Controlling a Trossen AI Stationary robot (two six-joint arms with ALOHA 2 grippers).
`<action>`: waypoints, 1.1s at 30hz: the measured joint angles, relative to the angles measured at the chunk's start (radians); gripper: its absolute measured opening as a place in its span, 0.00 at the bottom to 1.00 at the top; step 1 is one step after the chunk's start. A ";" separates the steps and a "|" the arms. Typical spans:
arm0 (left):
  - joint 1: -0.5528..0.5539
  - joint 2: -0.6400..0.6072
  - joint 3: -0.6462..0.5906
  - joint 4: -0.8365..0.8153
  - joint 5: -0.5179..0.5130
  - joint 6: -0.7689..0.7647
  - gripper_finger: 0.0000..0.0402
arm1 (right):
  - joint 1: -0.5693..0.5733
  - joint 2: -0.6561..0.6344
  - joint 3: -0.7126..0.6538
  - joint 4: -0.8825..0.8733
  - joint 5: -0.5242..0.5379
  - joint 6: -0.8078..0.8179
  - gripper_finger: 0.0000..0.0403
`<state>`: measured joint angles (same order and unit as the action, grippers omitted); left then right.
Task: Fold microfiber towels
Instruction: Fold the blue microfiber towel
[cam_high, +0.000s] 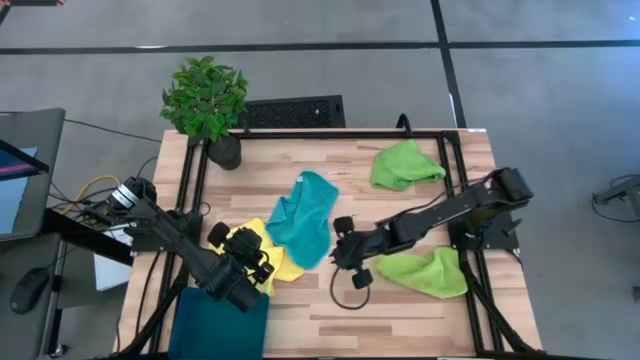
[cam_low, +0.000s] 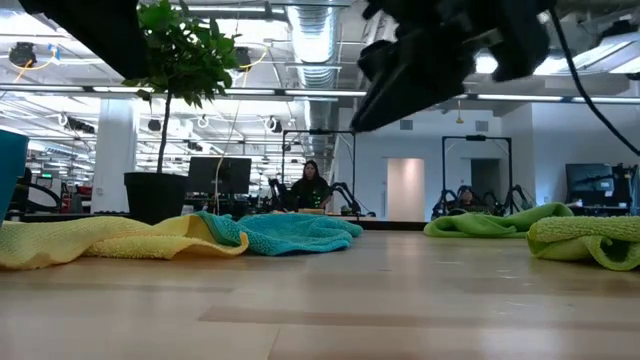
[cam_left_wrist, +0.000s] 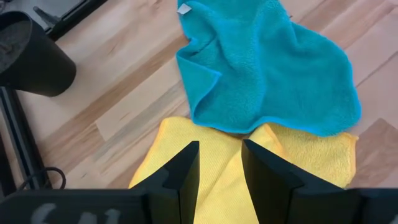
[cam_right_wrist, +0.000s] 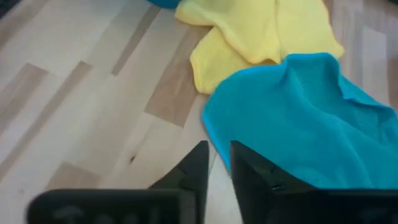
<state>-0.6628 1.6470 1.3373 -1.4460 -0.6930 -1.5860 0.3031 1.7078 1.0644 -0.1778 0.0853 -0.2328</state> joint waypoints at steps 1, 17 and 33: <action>0.000 0.000 0.000 0.000 0.000 0.000 0.28 | -0.002 0.024 0.011 0.003 0.001 -0.013 0.28; 0.000 0.001 0.000 0.008 0.004 0.006 0.28 | -0.082 0.312 0.198 0.001 -0.068 -0.052 0.46; 0.000 0.001 0.000 0.004 0.004 0.023 0.28 | -0.082 0.359 0.237 0.030 -0.140 -0.082 0.41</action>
<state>-0.6628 1.6478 1.3373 -1.4418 -0.6891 -1.5633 0.2207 2.0666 1.3018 -0.1482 -0.0544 -0.3145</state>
